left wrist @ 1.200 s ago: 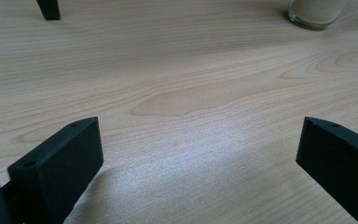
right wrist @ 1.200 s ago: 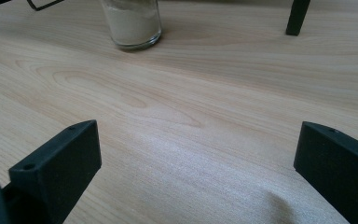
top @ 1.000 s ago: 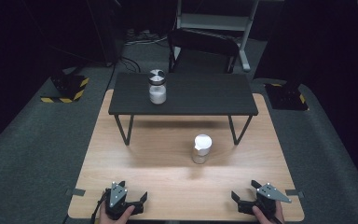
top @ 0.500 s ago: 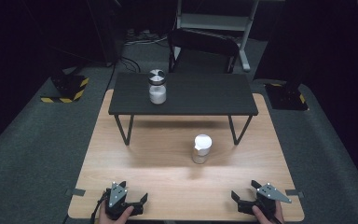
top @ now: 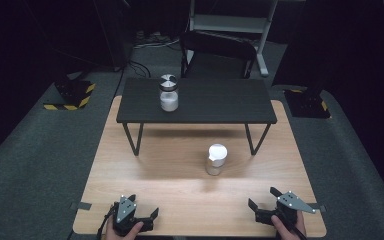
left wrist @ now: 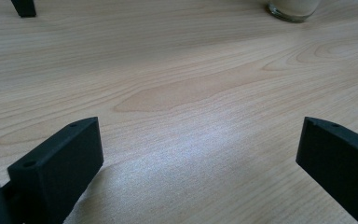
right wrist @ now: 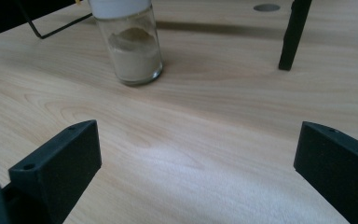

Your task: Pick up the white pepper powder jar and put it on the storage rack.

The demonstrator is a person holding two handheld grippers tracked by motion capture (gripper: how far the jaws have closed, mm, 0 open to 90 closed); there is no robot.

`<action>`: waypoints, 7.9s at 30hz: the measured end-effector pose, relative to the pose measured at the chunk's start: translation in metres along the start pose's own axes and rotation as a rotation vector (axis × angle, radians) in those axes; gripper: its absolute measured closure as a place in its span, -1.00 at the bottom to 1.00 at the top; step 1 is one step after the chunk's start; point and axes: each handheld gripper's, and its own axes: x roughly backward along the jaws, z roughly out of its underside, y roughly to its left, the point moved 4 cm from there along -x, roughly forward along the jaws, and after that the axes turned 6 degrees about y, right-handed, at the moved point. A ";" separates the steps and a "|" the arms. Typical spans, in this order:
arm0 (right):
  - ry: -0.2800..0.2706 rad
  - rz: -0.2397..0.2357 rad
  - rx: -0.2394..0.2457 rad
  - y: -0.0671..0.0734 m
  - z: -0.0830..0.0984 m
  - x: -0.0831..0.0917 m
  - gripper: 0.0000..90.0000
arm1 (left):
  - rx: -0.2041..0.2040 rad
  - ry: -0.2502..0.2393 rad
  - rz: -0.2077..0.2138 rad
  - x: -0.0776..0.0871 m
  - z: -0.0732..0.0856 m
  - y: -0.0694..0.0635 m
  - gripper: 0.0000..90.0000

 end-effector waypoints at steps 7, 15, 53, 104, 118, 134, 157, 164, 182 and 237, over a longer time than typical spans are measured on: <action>-0.007 -0.008 0.020 0.004 -0.015 -0.004 -0.99 | 0.005 -0.002 0.005 0.000 0.000 0.001 -0.98; -0.015 -0.021 0.046 0.009 -0.034 -0.015 -0.99 | 0.004 0.001 0.007 0.000 0.000 0.001 -0.98; -0.064 -0.042 0.119 0.049 -0.068 -0.132 -0.72 | 0.010 0.005 0.039 0.000 -0.001 0.007 -0.98; -0.186 0.011 0.113 0.046 -0.075 -0.090 -0.32 | 0.004 0.014 0.044 -0.001 -0.002 0.007 -0.98; -0.242 0.038 0.114 0.047 -0.096 -0.062 -0.32 | -0.002 0.013 0.043 -0.001 -0.002 0.007 -0.98; -0.287 0.042 0.122 0.053 -0.131 -0.039 -0.32 | 0.008 0.014 0.050 -0.001 -0.002 0.009 -0.98; -0.298 0.057 0.093 0.062 -0.183 -0.033 -0.32 | 0.012 0.013 0.057 -0.001 -0.002 0.010 -0.98; -0.294 0.076 0.071 0.060 -0.198 -0.037 -0.32 | 0.013 0.015 0.058 0.000 -0.002 0.011 -0.98; -0.302 0.116 0.049 0.052 -0.232 -0.052 -0.32 | 0.012 0.014 0.065 0.000 -0.002 0.012 -0.98; -0.302 0.198 0.053 0.026 -0.257 -0.113 -0.33 | 0.011 0.015 0.096 0.000 -0.001 0.016 -0.98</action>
